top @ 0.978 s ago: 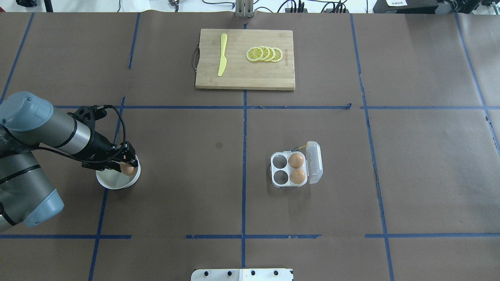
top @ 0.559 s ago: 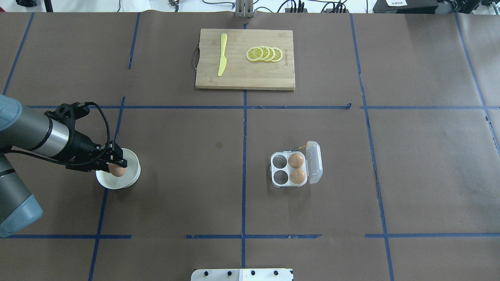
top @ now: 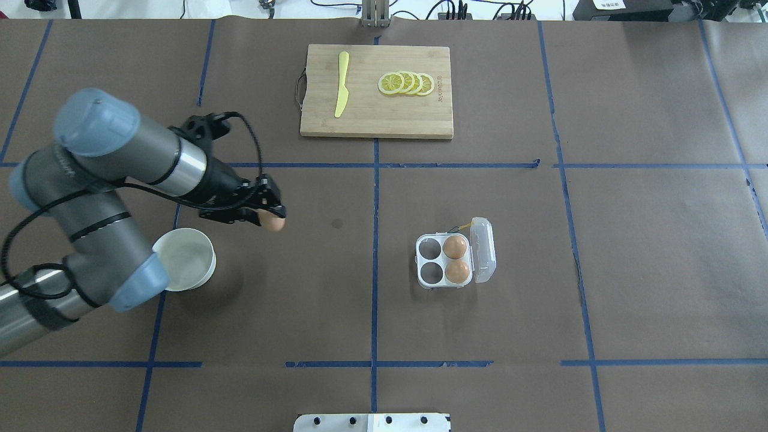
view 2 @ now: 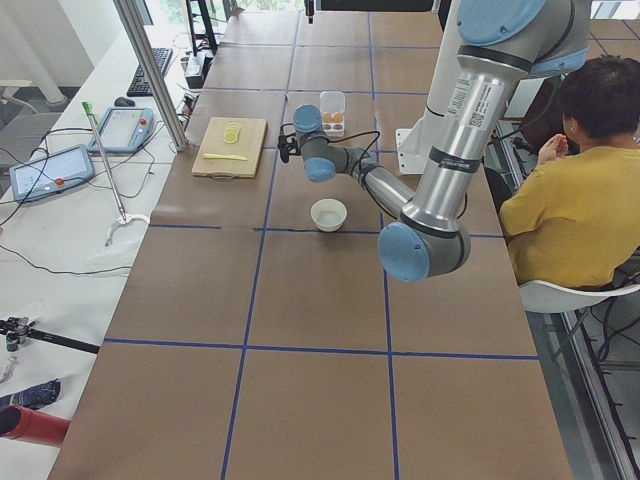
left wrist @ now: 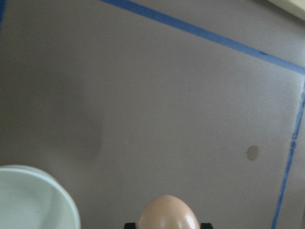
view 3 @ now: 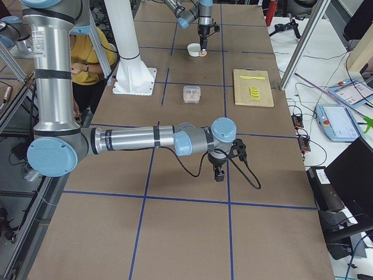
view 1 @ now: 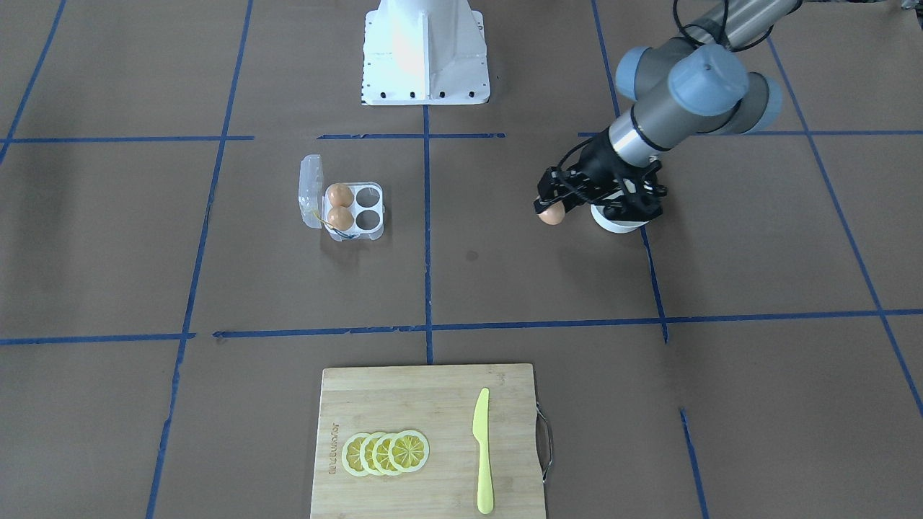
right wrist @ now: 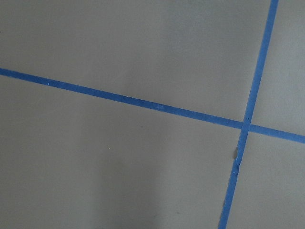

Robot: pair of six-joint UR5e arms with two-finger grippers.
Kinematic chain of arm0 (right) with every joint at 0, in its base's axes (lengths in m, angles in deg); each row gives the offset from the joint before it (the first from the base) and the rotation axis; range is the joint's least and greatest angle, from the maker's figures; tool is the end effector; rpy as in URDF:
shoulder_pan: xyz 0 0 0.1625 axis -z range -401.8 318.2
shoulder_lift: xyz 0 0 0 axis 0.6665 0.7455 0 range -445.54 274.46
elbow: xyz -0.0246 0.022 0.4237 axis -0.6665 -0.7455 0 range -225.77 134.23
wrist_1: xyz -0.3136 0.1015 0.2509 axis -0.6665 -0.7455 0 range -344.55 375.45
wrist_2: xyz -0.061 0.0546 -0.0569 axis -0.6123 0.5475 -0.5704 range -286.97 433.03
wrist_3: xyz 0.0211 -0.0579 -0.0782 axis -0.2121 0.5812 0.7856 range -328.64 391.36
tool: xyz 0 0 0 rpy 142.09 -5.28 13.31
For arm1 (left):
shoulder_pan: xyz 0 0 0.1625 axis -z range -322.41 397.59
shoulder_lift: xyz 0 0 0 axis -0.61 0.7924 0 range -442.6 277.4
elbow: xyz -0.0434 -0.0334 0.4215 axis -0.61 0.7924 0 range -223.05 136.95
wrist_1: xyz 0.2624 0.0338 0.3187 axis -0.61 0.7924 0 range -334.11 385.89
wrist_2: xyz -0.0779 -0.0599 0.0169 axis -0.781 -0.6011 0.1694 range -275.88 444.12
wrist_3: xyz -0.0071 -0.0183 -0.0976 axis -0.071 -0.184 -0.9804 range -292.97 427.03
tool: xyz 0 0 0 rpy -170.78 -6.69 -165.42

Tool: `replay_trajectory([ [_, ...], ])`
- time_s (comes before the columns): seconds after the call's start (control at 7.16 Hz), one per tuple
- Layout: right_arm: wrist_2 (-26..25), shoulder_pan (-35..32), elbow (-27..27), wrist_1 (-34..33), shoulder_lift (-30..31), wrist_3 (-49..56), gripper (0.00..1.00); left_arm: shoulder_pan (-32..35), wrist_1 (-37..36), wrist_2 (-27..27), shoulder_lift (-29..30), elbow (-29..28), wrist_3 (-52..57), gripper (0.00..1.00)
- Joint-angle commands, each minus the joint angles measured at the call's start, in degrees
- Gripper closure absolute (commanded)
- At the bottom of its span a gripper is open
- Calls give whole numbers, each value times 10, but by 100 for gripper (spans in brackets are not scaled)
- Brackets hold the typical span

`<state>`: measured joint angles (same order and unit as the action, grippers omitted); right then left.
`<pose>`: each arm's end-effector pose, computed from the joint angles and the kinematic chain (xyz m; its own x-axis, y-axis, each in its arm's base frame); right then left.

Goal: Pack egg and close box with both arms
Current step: 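Lift the egg and carry it with the left gripper to the carton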

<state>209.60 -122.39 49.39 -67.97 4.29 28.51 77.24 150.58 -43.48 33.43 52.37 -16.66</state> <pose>-0.0221 -0.5066 0.5974 0.6608 -0.2121 0.7200 0.1274 0.9770 0.1709 0.4416 -0.4601 0.2806 0.3181 -0.1504 -0.9360 0.0413 0.9886 -0.1448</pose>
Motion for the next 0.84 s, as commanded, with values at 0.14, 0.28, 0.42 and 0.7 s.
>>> replay_trajectory([
  [0.14, 0, 1, -1, -1, 0, 0, 0, -103, -2, 95, 133, -53, -30, 100],
  [0.28, -1, 1, -1, -1, 1, 0, 0, -117, -1, 114, 165, -75, -31, 100],
  [0.42, 0, 2, -1, -1, 1, 0, 0, -132, -1, 126, 187, -94, -38, 100],
  [0.7, 0, 2, -1, 0, 1, 0, 0, -143, 2, 154, 197, -108, -41, 100],
])
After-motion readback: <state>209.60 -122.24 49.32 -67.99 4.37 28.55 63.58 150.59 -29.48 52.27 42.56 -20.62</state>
